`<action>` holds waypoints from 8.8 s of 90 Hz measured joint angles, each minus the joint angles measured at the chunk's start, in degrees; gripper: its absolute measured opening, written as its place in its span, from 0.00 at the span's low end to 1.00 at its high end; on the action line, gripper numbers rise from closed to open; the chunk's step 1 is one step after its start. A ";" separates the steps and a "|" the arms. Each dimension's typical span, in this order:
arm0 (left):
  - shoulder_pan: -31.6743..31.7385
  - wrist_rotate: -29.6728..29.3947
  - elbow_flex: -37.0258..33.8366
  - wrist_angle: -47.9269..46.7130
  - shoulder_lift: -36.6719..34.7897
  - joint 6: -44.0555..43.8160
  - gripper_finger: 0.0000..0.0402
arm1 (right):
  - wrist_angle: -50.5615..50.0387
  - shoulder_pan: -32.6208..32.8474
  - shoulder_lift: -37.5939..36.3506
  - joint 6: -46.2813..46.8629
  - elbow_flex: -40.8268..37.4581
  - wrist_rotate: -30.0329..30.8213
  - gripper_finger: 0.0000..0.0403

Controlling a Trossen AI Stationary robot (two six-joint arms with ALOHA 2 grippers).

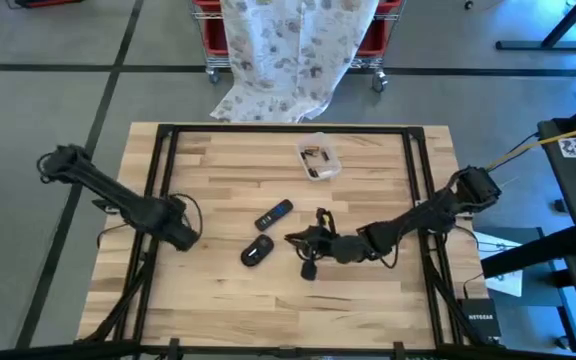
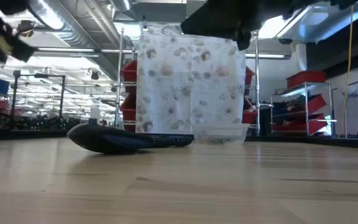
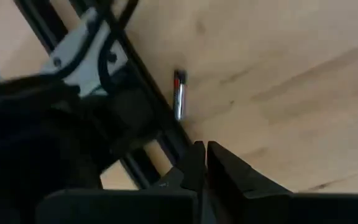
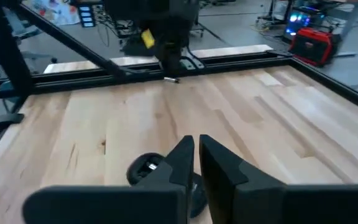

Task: Insert battery
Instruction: Insert the white battery into the wireless mouse

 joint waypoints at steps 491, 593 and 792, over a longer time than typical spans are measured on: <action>-24.08 -16.84 9.63 45.05 30.06 -16.92 0.20 | 3.17 7.42 -0.07 0.97 -0.04 -16.46 0.03; -48.38 -25.05 25.81 19.33 25.66 -34.78 0.20 | -33.94 -3.35 58.02 -9.74 78.85 -25.66 0.33; -39.90 -15.93 22.45 26.89 27.79 -26.84 0.07 | -17.36 -0.23 57.17 -18.96 67.79 -31.28 0.28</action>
